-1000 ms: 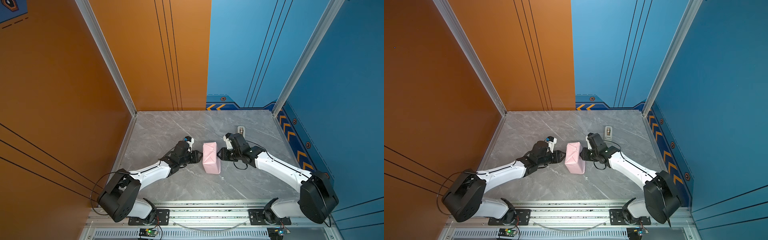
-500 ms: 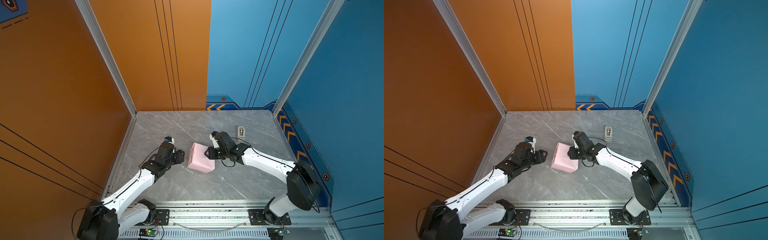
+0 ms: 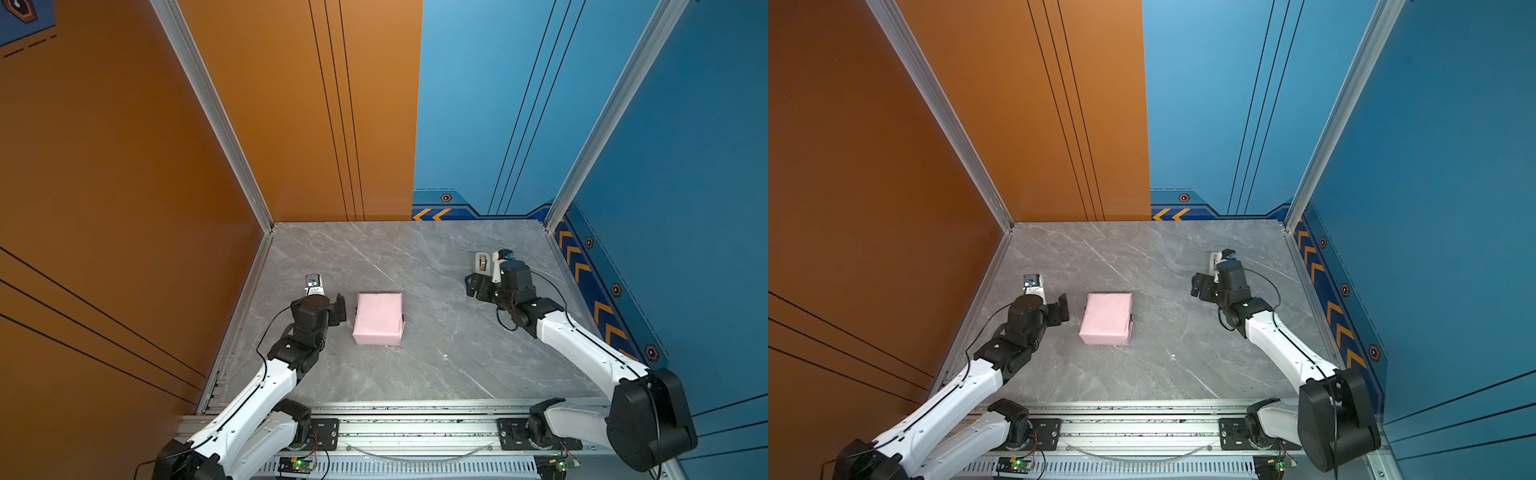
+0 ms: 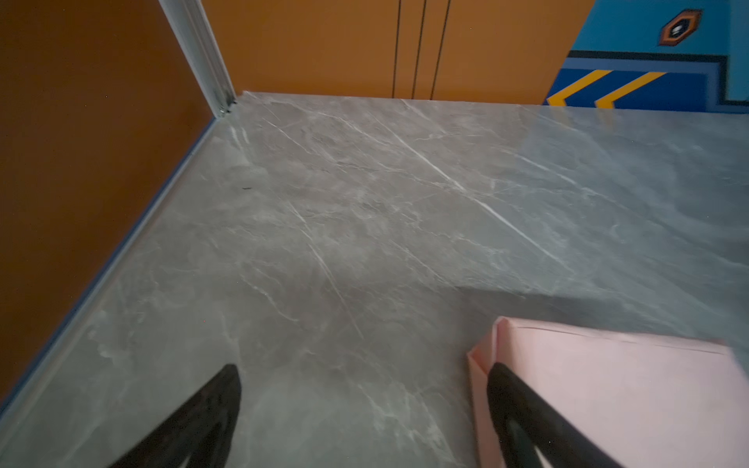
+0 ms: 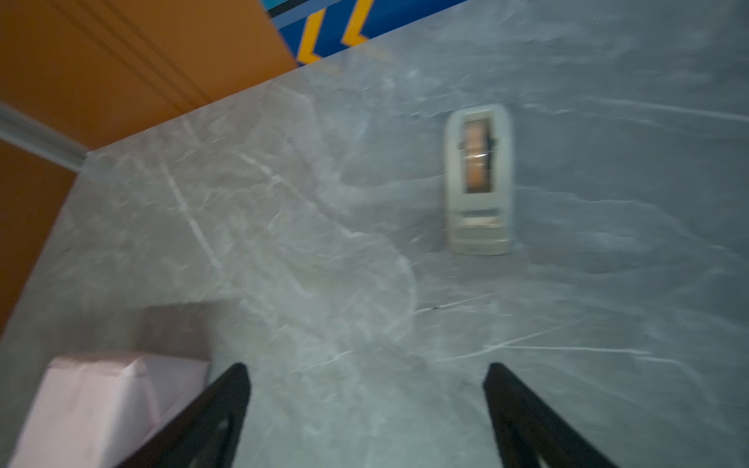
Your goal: Wrap the gift box in paper
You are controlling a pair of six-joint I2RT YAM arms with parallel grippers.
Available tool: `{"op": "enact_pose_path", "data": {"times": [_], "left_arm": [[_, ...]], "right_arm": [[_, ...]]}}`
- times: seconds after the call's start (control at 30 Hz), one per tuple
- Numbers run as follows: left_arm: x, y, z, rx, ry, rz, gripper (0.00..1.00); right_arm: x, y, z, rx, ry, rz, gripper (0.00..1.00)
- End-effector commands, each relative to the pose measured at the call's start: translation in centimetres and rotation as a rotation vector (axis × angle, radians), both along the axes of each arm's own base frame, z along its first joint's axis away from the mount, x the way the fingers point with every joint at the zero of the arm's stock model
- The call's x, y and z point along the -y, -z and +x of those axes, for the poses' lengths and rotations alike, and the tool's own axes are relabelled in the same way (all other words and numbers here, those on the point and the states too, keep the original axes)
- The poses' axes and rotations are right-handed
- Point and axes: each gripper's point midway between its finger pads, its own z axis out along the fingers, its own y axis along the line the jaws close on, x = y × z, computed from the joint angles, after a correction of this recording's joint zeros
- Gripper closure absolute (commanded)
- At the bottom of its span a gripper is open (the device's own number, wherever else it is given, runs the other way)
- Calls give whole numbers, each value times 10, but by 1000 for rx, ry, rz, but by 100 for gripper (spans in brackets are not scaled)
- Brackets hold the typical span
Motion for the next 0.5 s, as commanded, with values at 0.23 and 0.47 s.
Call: {"op": "enact_pose_path", "data": {"times": [0.23,0.47], "left_arm": [[-45,38,35,109,-58,74,2],[-38,65,77,127,55,46,2]], "right_arm": [[127,19,-6,180,242,-269,0],[127,40,15,239,191,-276,0]]}}
